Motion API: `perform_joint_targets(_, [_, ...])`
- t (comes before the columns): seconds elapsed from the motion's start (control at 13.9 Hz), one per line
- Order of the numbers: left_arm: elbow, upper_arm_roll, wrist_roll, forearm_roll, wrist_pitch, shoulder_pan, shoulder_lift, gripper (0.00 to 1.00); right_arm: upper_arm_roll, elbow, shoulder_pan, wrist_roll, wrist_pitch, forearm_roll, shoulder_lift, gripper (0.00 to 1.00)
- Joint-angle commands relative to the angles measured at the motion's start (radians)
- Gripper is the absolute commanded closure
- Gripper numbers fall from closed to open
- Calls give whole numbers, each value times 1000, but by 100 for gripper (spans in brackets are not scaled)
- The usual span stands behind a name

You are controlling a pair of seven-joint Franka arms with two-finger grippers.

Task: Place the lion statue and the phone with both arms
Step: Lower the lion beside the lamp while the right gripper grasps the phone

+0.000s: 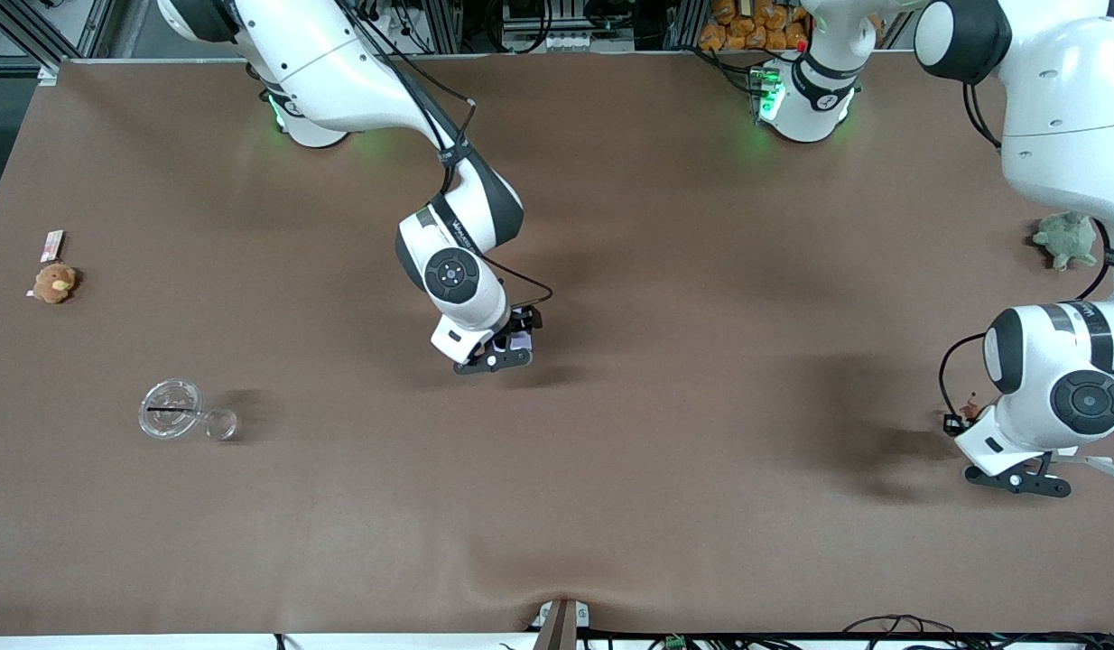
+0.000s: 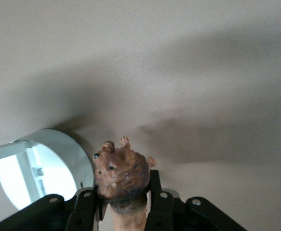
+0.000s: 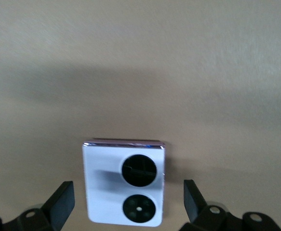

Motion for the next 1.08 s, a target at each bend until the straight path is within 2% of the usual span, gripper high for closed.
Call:
perform_joint_targets(0.0, [42,-2,15,-46,12,-3,35,100,-5,-29,6,-18,17,32,-25,0])
perform_joint_targets(0.5, [39,1,23,-44,18,-1,52,100,-7,-36,53,-28,98,26,10,0])
perform_joint_targets(0.57, [37,1,6,-43,18,-4,50,86,-7,-37,53,-31,101,21,11,0])
perform_joint_targets(0.65, [36,1,1,-44,18,-13,52,40,-7,-37,53,-41,101,18,11,0])
perform_joint_targets(0.72, [33,1,1,-44,23,-13,50,0,-7,-37,53,-50,101,18,11,0])
perform_joint_targets(1.0, [33,1,3,-43,33,-12,46,0,-9,-46,58,-51,121,17,26,0])
